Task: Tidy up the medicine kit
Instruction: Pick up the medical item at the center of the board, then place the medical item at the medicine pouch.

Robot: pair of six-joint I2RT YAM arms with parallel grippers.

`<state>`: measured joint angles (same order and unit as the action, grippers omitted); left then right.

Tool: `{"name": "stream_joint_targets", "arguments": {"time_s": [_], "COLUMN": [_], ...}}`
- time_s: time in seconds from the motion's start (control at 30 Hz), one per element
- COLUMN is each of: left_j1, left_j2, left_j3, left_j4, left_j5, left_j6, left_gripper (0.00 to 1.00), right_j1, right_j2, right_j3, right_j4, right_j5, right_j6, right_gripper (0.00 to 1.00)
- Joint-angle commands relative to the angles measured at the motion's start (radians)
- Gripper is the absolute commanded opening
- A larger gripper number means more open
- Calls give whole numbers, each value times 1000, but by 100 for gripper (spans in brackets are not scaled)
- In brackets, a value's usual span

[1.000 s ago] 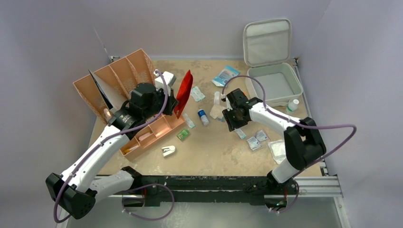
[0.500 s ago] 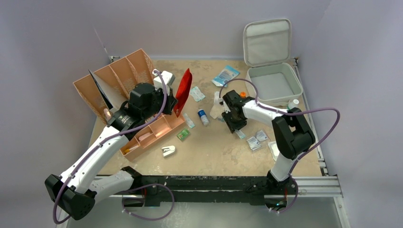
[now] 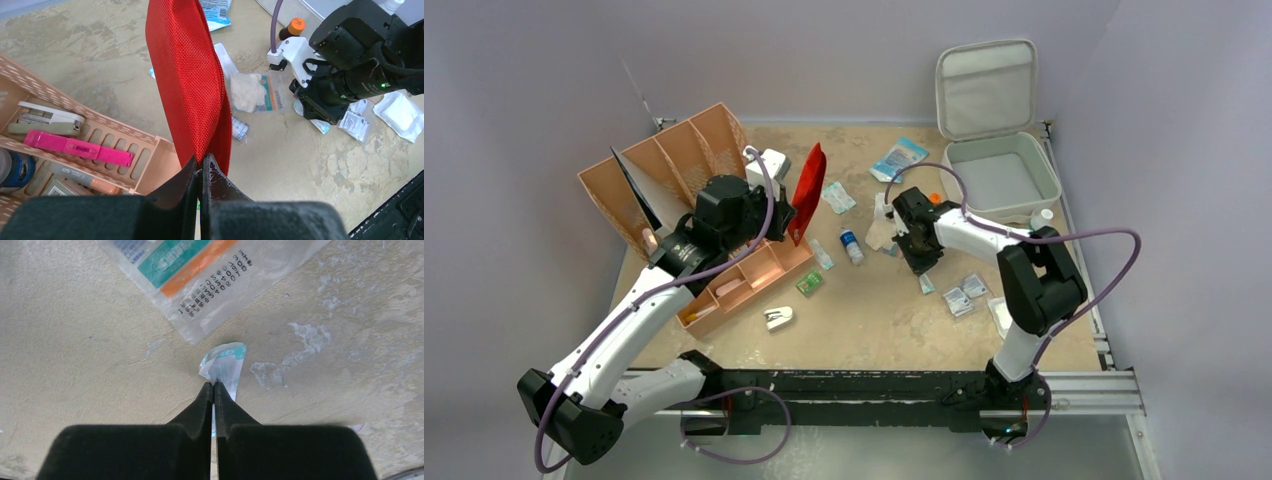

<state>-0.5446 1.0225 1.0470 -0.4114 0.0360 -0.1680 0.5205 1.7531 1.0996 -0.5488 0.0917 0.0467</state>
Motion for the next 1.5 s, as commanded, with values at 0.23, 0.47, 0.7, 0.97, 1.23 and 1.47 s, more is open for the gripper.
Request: {"name": "stream_joint_targets", "arguments": {"time_s": [0.23,0.47,0.7,0.97,1.23,1.47], "left_j1": [-1,0,0,0,0,0], "left_j2": [32,83,137,120,106,78], "left_j3": [-2,-2,31,-15,-23,-28], "left_j4": [55,107,120,171,177,177], "left_j5": [26,135,222,291,324,317], "left_j6": [-40,-129,-157,-170,-168,-172], "left_gripper": [0,0,0,0,0,0], "right_j1": [-5,-4,-3,-1,18,40], "right_j2": [-280,-465,-579,-503,-410,-351], "right_j3": [26,22,-27,-40,-45,-24], "right_j4": [-35,107,420,717,833,794], "right_j5": [-169,-294,-414,-416,-359,-334], "right_j6": [183,402,709,1038,1184,1160], "right_gripper": [0,0,0,0,2,3]}}
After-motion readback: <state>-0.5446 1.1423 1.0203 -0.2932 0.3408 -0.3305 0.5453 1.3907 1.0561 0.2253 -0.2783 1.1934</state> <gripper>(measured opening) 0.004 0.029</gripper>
